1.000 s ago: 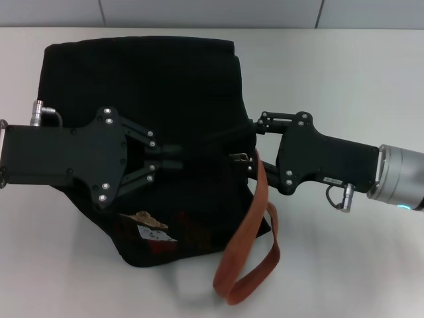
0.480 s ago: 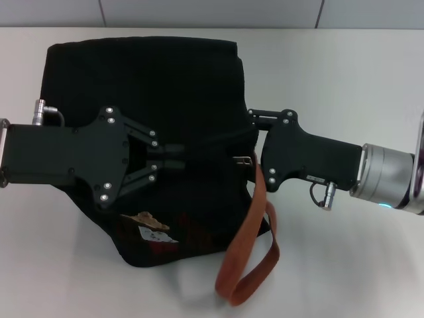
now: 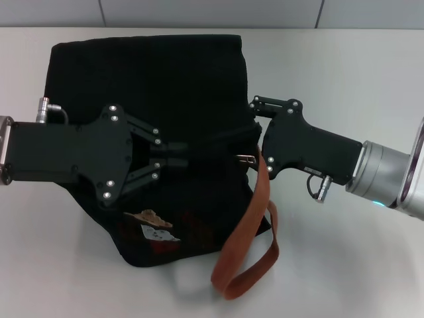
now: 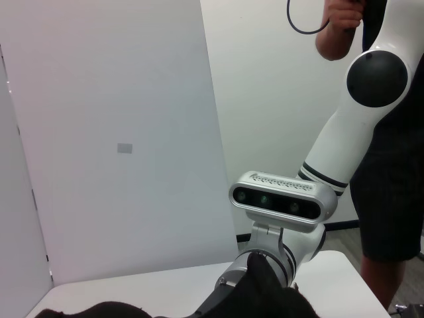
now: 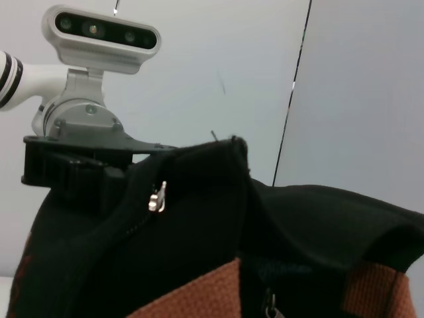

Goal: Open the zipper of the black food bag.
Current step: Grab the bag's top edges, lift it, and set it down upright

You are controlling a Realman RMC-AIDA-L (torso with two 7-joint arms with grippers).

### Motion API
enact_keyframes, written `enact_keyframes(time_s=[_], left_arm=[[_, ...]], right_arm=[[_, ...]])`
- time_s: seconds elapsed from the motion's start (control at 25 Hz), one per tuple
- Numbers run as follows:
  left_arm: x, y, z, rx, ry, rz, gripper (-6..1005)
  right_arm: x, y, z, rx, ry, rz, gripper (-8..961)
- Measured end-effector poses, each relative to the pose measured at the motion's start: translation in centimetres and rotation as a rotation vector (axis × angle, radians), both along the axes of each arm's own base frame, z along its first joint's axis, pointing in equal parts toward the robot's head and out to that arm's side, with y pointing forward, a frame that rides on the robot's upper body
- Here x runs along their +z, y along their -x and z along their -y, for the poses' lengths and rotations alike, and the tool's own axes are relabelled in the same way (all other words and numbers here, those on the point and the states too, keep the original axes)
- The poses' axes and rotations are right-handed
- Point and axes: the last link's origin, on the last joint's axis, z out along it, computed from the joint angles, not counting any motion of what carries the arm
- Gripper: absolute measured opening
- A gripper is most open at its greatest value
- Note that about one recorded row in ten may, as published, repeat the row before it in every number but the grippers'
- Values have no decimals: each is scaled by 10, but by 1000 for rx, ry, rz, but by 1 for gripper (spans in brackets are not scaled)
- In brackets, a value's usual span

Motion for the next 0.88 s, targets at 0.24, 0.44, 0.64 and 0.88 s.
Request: enact_keyframes(time_s=[0.24,0.44,0.64,0.88], left_arm=[[-1,-2,-1,-4,6,3,91],[-2,-4,-4,-8,11,2,91],[-3,-4,-5,-9,11,2,91],[-4,-4,-5,-3,15,7,91]], right_arm=[[-5,-2,6,26,-60,19,449],[-10,-3,11,37,-128,33,448],[-13,-4,15,47,-158,40,447],[-12,-4,18,51,-162,33,390]])
